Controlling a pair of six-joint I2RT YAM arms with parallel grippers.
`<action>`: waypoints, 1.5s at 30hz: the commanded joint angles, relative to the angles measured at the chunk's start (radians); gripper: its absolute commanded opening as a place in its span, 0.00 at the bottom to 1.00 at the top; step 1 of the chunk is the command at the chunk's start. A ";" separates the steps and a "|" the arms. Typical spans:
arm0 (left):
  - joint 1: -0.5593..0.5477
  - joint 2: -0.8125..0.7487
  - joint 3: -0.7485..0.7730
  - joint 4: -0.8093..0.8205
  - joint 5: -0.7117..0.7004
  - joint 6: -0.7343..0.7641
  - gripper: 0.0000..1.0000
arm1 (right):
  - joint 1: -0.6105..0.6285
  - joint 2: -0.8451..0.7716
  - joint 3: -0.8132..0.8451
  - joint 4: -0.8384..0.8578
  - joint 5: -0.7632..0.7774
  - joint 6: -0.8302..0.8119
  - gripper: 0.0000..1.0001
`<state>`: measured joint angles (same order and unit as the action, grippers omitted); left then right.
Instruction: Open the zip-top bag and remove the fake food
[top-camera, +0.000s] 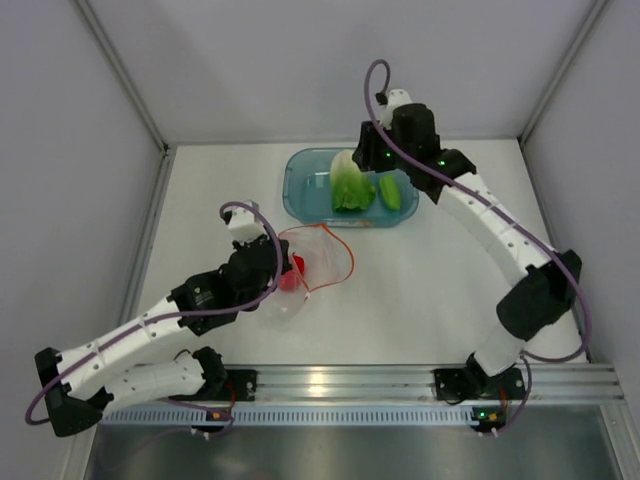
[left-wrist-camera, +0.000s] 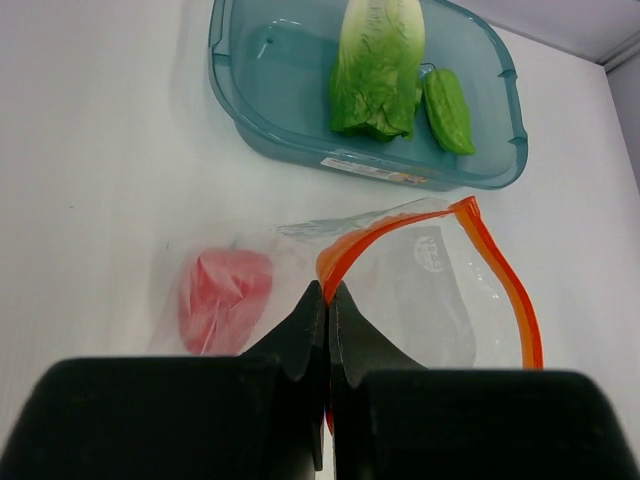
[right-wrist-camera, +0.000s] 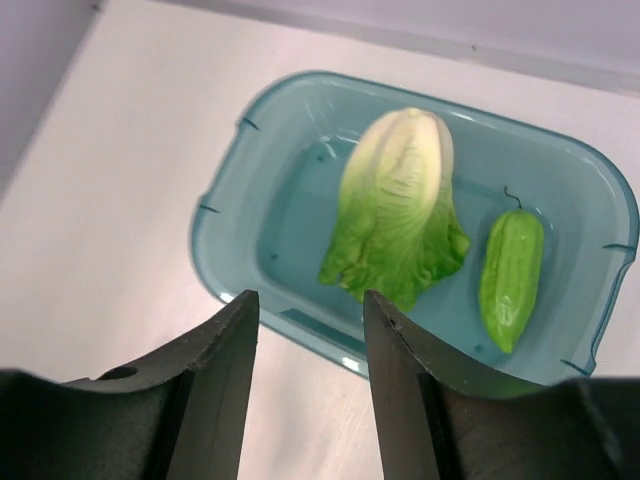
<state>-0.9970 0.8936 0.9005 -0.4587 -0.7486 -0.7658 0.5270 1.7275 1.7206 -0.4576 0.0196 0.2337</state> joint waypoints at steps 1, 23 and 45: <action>0.003 0.011 0.044 0.015 -0.017 -0.061 0.00 | -0.009 -0.156 -0.082 0.002 -0.104 0.081 0.46; -0.012 0.056 -0.006 0.026 -0.095 -0.406 0.00 | 0.396 -0.435 -0.556 0.281 0.040 0.440 0.33; -0.026 0.015 -0.083 0.048 -0.098 -0.550 0.00 | 0.539 -0.037 -0.462 0.399 0.270 0.549 0.30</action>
<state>-1.0176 0.9432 0.8352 -0.4480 -0.8242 -1.2720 1.0344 1.6756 1.2633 -0.1741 0.2409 0.7509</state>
